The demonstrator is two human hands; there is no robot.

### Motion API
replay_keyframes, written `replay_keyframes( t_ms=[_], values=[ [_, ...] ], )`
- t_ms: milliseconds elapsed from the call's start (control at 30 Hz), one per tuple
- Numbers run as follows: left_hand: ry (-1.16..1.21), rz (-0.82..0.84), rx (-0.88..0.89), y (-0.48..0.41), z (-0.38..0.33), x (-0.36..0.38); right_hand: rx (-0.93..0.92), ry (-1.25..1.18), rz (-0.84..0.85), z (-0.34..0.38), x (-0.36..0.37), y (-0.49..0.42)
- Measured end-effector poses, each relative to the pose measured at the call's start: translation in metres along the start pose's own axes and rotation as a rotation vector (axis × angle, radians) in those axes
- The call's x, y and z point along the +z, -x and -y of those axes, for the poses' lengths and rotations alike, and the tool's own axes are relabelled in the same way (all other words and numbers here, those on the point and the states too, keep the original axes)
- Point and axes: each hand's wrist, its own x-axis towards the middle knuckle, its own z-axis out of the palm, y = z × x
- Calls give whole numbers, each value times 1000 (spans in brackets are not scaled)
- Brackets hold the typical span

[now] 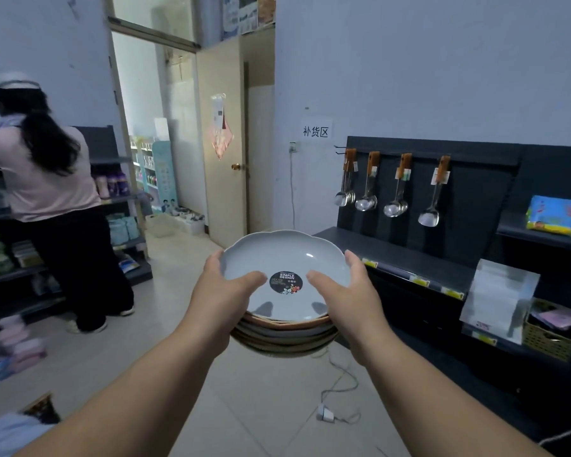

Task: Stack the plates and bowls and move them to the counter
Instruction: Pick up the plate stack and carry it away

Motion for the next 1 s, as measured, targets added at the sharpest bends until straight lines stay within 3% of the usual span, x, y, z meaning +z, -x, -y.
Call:
replay_keyframes(
  t_ms=[600,1000],
  values=[
    [-26,115,-41,-265,16,-75,30,-9,-125,-9,182,-183],
    [-34,160,-62,-388,52,-31,79,51,-172,-52,200,-304]
  ],
)
